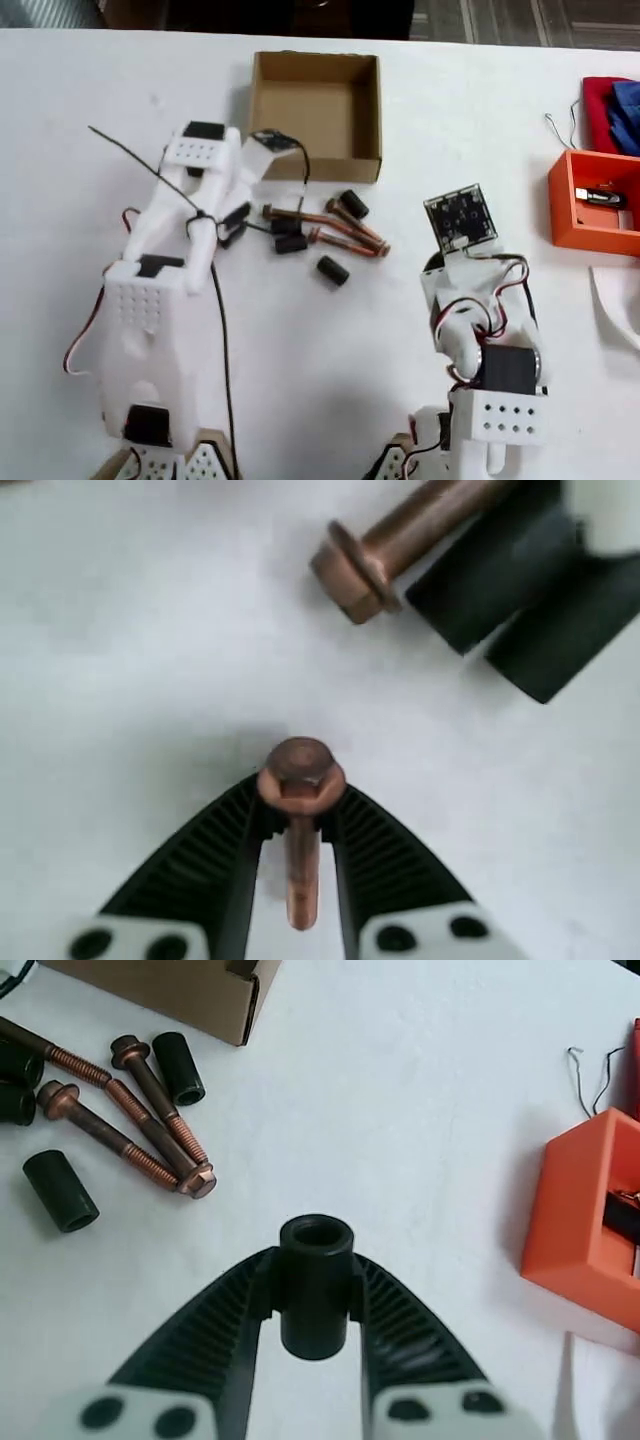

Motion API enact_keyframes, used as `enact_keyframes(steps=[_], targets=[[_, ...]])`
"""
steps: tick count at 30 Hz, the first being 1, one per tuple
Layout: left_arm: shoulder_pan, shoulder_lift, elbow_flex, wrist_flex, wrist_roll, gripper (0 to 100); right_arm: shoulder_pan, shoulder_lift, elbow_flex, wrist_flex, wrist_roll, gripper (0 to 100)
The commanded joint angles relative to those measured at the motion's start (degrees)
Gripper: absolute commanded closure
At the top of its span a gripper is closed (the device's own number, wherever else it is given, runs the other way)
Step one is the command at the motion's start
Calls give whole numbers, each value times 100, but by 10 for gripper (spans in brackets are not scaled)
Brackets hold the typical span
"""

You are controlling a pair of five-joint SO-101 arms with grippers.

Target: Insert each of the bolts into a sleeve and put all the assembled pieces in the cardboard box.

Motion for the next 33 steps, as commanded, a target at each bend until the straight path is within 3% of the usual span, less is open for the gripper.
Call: enact_keyframes(steps=[1, 5, 9, 15, 18, 22, 25, 29, 33], targets=[[0, -1187, -532, 475, 308, 975, -40, -110, -343, 22, -35, 975], [-44, -2453, -286, 782, 527, 975, -4, -110, -396, 119, -35, 975], [-123, -4105, 1051, 554, 651, 975, -48, -295, -554, 338, -44, 975], [-615, -7833, 4927, -923, 730, 975, -57, -1086, -527, 523, -44, 975], [-1002, -9837, 6554, -1934, 1644, 975, -303, -1314, -387, 462, -53, 975], [-1020, -11921, 8224, -3341, 3226, 975, -971, -1358, 79, -585, -914, 975], [-985, -12888, 9068, -4545, 3200, 975, -1499, -1200, 519, -1807, -1582, 975], [-1020, -13380, 9763, -5925, 3218, 975, -2211, -769, 1116, -3547, -1688, 975], [-870, -13398, 10000, -6488, 3226, 975, -2791, -207, 1240, -4400, -1670, 975]])
